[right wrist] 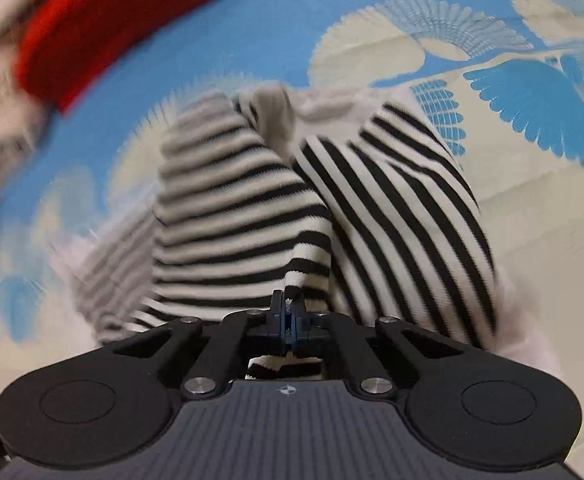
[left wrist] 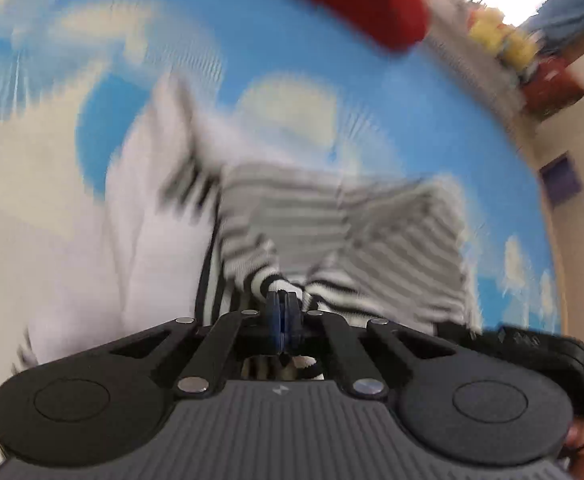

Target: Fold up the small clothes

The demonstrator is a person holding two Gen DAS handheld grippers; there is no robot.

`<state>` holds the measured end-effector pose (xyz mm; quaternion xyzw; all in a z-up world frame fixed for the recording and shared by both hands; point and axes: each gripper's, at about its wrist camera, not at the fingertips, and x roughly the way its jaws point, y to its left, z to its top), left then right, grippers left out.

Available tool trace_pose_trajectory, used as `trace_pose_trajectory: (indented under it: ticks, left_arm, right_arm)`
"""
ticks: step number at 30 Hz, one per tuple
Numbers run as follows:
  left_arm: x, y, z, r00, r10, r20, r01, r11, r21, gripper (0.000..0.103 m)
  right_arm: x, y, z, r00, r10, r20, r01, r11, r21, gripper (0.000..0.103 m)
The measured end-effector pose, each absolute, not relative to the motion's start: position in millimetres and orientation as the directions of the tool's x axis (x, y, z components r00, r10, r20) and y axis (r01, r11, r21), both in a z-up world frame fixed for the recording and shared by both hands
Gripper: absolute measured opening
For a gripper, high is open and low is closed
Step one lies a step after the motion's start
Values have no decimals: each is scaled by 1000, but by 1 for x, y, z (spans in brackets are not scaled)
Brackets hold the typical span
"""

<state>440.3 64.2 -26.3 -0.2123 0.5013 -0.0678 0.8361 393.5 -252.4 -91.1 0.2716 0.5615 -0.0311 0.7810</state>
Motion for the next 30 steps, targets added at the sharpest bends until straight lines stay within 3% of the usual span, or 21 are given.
trace_pose_trajectory:
  ticks: [4, 6, 8, 11, 13, 14, 16, 19, 21, 26, 27, 28, 29, 30]
  left_arm:
    - [429, 79, 24, 722, -243, -648, -47, 917, -396, 1]
    - [425, 84, 28, 743, -238, -626, -42, 917, -398, 1]
    - [432, 87, 9, 650, -245, -720, -77, 920, -383, 1]
    - [442, 90, -54, 313, -244, -918, -173, 936, -308, 3]
    - [441, 94, -70, 246, -274, -930, -241, 912, -333, 6]
    - [440, 96, -67, 272, -281, -921, -254, 902, -350, 10]
    - [439, 98, -54, 342, -278, -898, -243, 896, -371, 38]
    - [438, 98, -52, 376, -278, -884, -263, 882, -390, 45]
    - [440, 96, -63, 335, -289, -897, -293, 873, -390, 45]
    - [442, 83, -83, 268, -338, -902, -298, 861, -412, 40]
    - [442, 81, -84, 268, -352, -897, -287, 859, -423, 18]
    - [443, 79, -82, 278, -362, -890, -271, 859, -434, 1]
    - [442, 80, -72, 327, -354, -876, -253, 861, -442, 1]
    - [442, 82, -58, 396, -343, -852, -223, 864, -452, 1]
  right_arm:
    - [375, -282, -53, 589, 416, -693, 344, 647, 680, 1]
    - [361, -296, -44, 650, 412, -639, 339, 595, 728, 1]
    - [346, -306, -57, 603, 408, -686, 423, 566, 708, 1]
    - [331, -299, -101, 252, 404, -879, 551, 687, 474, 2]
    - [324, -296, -119, 131, 368, -921, 557, 741, 375, 14]
    - [325, -296, -116, 137, 330, -934, 550, 759, 349, 17]
    - [336, -294, -96, 231, 271, -934, 497, 792, 353, 19]
    - [353, -285, -68, 376, 199, -905, 389, 853, 349, 49]
    - [362, -281, -67, 394, 182, -901, 357, 873, 332, 51]
    - [374, -273, -103, 285, 276, -918, 393, 840, 374, 50]
    - [374, -268, -107, 271, 284, -920, 380, 846, 373, 41]
    - [373, -262, -107, 268, 289, -919, 368, 851, 374, 16]
    - [374, -261, -108, 277, 308, -910, 371, 839, 397, 6]
    - [375, -265, -108, 312, 339, -888, 396, 803, 445, 5]
